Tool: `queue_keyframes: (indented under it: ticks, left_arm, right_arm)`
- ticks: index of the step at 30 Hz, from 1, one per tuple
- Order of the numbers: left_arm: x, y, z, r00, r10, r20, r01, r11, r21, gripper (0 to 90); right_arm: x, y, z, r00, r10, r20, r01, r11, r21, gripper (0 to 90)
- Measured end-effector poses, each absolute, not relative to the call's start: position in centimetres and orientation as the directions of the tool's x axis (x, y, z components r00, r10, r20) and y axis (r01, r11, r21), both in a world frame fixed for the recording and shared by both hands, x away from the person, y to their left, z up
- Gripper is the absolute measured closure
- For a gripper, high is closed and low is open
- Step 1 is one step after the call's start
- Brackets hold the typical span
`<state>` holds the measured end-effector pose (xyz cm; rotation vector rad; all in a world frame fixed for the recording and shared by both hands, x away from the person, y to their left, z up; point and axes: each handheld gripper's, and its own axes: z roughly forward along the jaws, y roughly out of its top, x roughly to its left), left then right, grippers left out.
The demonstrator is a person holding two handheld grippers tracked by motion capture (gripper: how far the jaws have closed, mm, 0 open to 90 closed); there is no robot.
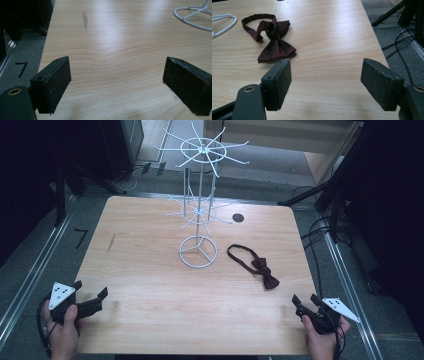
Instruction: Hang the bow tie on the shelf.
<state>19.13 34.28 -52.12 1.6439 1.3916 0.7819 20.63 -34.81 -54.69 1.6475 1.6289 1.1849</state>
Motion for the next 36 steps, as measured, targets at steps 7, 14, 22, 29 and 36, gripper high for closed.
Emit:
queue_keyframes:
  ticks: [7, 14, 22, 29, 36]
  left_arm:
    - [18.9, 34.2, -52.1, 0.195, 0.980, -0.047, 0.460, -0.049, 0.887, 8.8]
    - [18.9, 34.3, -52.1, 0.194, 0.979, -0.058, 0.456, -0.038, 0.889, 8.8]
    - [18.9, 34.4, -52.1, 0.200, 0.978, -0.061, 0.466, -0.040, 0.884, 8.8]
    - [19.0, 34.4, -52.1, 0.202, 0.977, -0.066, 0.466, -0.037, 0.884, 8.7]
    - [19.0, 34.4, -52.1, 0.203, 0.977, -0.063, 0.464, -0.039, 0.885, 8.8]
  right_arm:
    - [21.0, -34.8, -54.6, -0.142, 0.972, 0.185, 0.519, -0.086, 0.850, 30.0]
    - [21.6, -34.9, -54.3, -0.239, 0.955, 0.177, 0.509, -0.032, 0.860, 43.5]
    - [22.6, -33.5, -52.2, -0.320, 0.942, 0.103, 0.563, 0.101, 0.820, 54.7]
    - [23.6, -32.5, -51.3, -0.402, 0.909, 0.114, 0.612, 0.174, 0.771, 55.6]
    - [25.7, -31.4, -49.9, -0.446, 0.889, 0.101, 0.661, 0.251, 0.707, 54.2]
